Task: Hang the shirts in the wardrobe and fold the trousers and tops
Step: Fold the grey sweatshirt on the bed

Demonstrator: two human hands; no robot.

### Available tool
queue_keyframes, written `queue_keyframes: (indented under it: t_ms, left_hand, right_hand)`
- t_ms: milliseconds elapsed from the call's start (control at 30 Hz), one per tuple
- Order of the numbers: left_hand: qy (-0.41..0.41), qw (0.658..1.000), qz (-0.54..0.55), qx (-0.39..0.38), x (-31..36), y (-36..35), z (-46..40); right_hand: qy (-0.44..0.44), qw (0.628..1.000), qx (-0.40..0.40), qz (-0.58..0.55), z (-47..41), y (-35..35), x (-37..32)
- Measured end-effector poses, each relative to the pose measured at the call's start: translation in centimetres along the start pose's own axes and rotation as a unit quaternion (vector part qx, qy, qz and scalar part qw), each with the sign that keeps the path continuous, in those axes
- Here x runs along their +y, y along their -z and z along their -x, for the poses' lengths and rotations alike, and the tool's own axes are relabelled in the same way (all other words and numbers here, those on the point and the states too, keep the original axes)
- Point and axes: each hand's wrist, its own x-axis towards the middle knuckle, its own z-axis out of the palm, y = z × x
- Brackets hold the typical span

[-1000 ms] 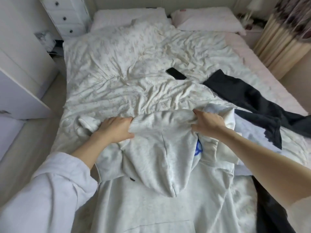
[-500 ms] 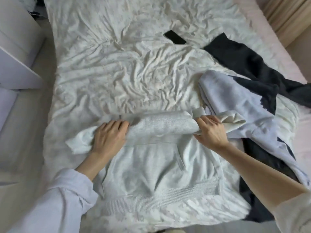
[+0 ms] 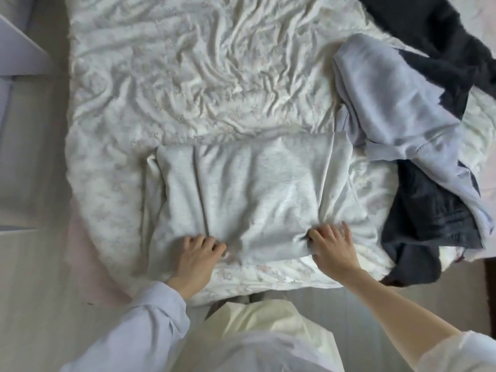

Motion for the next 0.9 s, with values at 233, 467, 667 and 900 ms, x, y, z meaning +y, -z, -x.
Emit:
queue_keyframes:
  t_ms: [233, 467, 667, 900]
  left_hand:
    - [0.097, 0.979, 0.150, 0.100, -3.0, 0.9, -2.2]
    - [0.305, 0.899, 0.177, 0.258, -10.5, 1.7, -7.3]
    - [0.380, 0.878, 0.221, 0.191, -14.9, 1.5, -12.5]
    - [0.342, 0.800, 0.420, 0.259, -16.4, 1.4, -11.2]
  right_hand:
    - [-0.004, 0.978, 0.192, -0.082, -1.1, 2.3, -2.2]
    - [0.127, 0.955, 0.257, -0.078, -10.5, 6.9, -11.7]
    - [0.054, 0.974, 0.203, -0.079, -17.8, 6.0, -15.9]
    - [-0.016, 0.981, 0.176, -0.082, -17.4, 4.3, -14.7]
